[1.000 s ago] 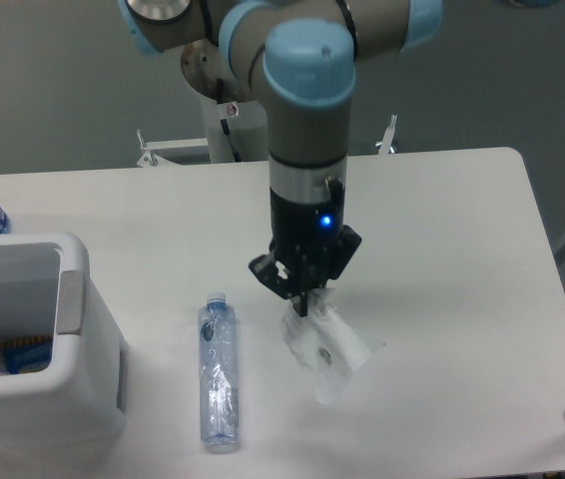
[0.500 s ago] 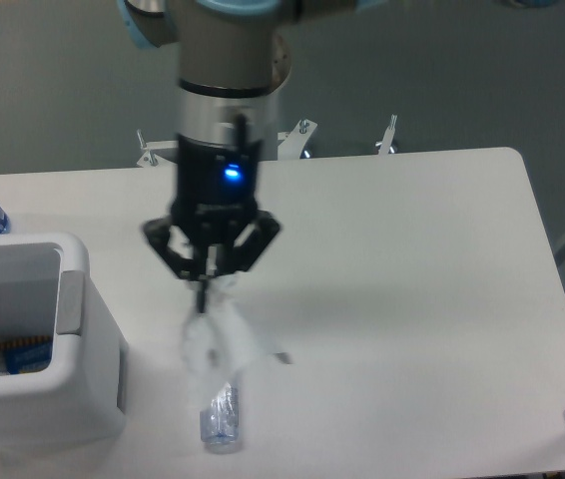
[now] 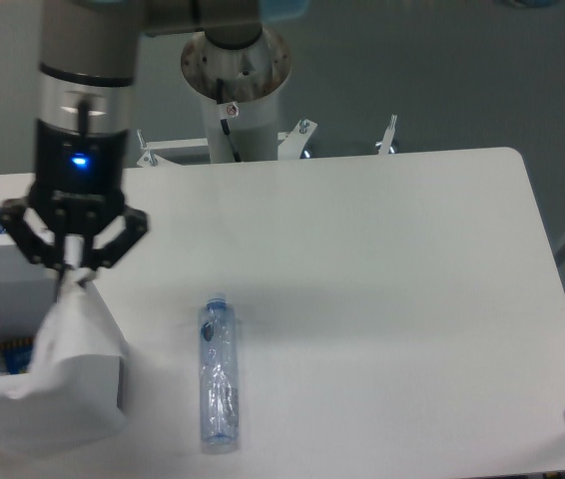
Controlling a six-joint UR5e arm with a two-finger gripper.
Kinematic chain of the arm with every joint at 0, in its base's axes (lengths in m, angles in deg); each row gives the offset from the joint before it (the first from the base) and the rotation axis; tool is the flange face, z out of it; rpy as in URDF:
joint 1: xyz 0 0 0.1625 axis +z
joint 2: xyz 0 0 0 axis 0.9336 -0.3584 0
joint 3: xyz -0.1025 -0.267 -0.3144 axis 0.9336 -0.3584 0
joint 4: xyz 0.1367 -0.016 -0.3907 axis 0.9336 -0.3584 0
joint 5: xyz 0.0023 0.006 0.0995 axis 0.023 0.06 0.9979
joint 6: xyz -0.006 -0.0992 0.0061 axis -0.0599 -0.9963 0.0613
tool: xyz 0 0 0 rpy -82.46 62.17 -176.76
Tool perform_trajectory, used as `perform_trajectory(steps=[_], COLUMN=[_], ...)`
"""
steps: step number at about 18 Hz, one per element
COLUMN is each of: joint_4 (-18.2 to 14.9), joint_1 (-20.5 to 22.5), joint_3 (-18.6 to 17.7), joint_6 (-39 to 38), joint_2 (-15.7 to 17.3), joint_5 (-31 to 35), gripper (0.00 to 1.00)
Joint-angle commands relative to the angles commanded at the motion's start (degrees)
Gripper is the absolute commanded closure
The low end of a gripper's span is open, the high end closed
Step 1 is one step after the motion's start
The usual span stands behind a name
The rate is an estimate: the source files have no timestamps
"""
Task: Place the trash in the trash can
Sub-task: 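Carry the bag over the white trash bin and release it, then move the open gripper back and lower it over the water bottle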
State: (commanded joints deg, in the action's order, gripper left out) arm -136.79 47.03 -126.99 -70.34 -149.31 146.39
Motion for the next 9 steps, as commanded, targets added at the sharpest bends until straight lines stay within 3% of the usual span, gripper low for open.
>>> perform_trajectory(steps=[1, 2, 4, 5, 9], joint_4=[-0.09, -0.09, 0.00, -0.09, -0.26], joint_1=[-1.40, -2.20, -2.56, -2.56, -2.47], joint_3=[0.00, -0.09, -0.70, -0.88, -2.02], joint_6=[0.09, 0.17, 0.35, -0.26, -1.14], joint_2=[-0.52, -0.96, -1.06, -1.06, 0.70], joint_5=[0.00, 0.00, 0.00, 0.26, 0.09], gripper=[0.75, 0.62, 0.17, 0.00, 0.00])
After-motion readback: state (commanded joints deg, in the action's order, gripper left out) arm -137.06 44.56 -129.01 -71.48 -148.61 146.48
